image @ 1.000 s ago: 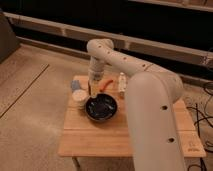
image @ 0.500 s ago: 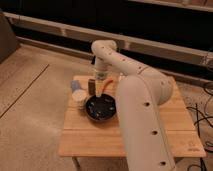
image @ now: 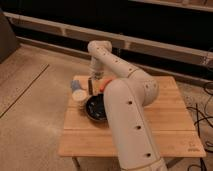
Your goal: Knock the eraser over
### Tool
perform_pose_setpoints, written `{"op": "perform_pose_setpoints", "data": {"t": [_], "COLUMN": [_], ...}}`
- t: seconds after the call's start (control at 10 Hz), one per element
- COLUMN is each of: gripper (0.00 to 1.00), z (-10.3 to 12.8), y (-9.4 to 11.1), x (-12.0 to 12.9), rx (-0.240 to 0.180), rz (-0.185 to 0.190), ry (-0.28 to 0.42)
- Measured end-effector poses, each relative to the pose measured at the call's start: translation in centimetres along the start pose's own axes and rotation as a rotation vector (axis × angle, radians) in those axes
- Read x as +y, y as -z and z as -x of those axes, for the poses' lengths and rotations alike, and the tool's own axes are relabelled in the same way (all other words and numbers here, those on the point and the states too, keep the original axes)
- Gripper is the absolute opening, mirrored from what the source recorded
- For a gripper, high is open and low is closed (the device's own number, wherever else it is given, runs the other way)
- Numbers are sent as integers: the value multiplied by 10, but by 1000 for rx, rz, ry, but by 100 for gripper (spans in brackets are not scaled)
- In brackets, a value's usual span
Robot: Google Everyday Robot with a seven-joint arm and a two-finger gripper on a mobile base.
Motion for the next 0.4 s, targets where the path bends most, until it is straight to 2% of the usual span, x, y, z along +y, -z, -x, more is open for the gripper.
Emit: {"op": "perform_pose_setpoints", "data": {"t": [0.4], "gripper": [65], "z": [2], "y": [12], "x": [-8], "rx": [13], "rz": [-36], "ry": [20]}}
